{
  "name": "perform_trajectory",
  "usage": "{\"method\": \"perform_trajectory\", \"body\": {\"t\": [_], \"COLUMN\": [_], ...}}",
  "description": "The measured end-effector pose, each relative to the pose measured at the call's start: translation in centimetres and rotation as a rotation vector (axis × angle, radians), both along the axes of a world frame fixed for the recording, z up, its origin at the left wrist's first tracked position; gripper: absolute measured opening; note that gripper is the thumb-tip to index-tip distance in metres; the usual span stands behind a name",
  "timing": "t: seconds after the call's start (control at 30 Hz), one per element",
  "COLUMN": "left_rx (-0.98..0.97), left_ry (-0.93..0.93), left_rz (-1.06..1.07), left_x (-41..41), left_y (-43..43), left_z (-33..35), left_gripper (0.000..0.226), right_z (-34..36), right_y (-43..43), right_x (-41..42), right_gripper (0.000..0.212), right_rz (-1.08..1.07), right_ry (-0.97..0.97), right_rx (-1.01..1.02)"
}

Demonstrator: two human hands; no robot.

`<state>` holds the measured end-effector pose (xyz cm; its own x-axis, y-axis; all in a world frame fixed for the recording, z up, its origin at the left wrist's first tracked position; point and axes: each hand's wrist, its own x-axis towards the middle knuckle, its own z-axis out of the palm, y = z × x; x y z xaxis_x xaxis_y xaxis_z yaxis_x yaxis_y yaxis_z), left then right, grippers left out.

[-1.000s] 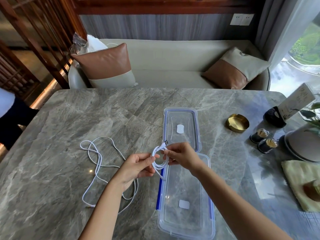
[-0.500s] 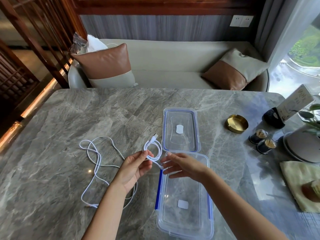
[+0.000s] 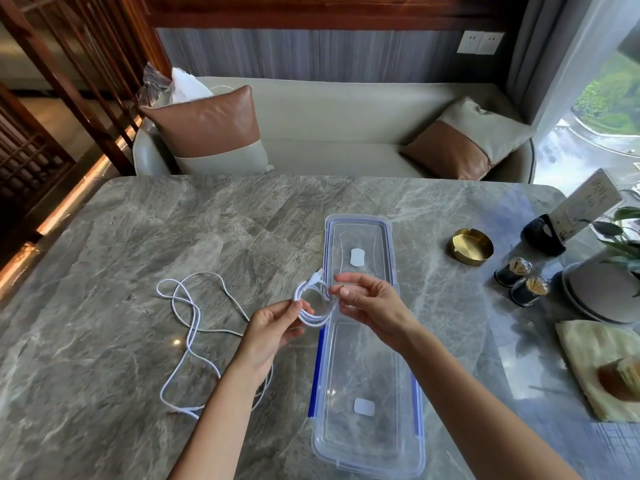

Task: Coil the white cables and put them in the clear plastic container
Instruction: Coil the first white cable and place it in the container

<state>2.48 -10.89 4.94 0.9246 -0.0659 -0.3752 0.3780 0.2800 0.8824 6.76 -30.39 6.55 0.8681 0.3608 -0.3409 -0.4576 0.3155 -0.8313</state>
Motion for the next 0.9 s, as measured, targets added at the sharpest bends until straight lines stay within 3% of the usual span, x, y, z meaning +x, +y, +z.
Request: {"method": "perform_trajectory", "body": {"t": [0.17,0.27,0.33,0.47,0.6,0.73,0.83,0.9], "left_rx": [0.020,0.018,-0.008,-0.067,-0.135,-0.155,-0.150,-0.132], "left_ry": [-0.049,-0.056,-0.047,-0.038,-0.034,-0.045,-0.056,-0.062], "left_rz": [-0.100,-0.095,-0.071,-0.036,0.007,0.085,0.149,0.192], "left_x": [-0.1,-0.2,-0.4,-0.6,-0.5,-0.1,0.2,0.3], "left_y": [-1.0,-1.3,-1.4,-1.5,-1.5,-1.0,-0.8,-0.8], "left_z": [0.2,0.1,-0.1,-0.3,-0.2,-0.1,-0.3,-0.4], "left_gripper": [0.025,0.032,0.034,0.027,0.017,0.016,0.017,0.016], "right_z": [0.7,0.5,0.1,-0.4,-0.8,-1.1,-1.1,-1.2], "right_y": [1.1,1.7,2.0,2.5,2.4,1.3,0.4,0.5], "right_x": [-0.9,-1.5,-1.8,-2.3,-2.5,-1.6,-1.7,-1.9], "right_gripper": [0.008,0.013,0.019,0.039,0.020,0.016,0.013,0.017], "right_rz": [0.071,-0.053,-0.130,-0.187,-0.139,-0.208,-0.078,-0.131], "right_ry": [-0.379,-0.562,-0.585,-0.294,-0.096,0.240,0.349,0.416], "right_rx": [-0.294,-0.579,-0.652,-0.386,-0.221,-0.044,-0.005,0.167]}}
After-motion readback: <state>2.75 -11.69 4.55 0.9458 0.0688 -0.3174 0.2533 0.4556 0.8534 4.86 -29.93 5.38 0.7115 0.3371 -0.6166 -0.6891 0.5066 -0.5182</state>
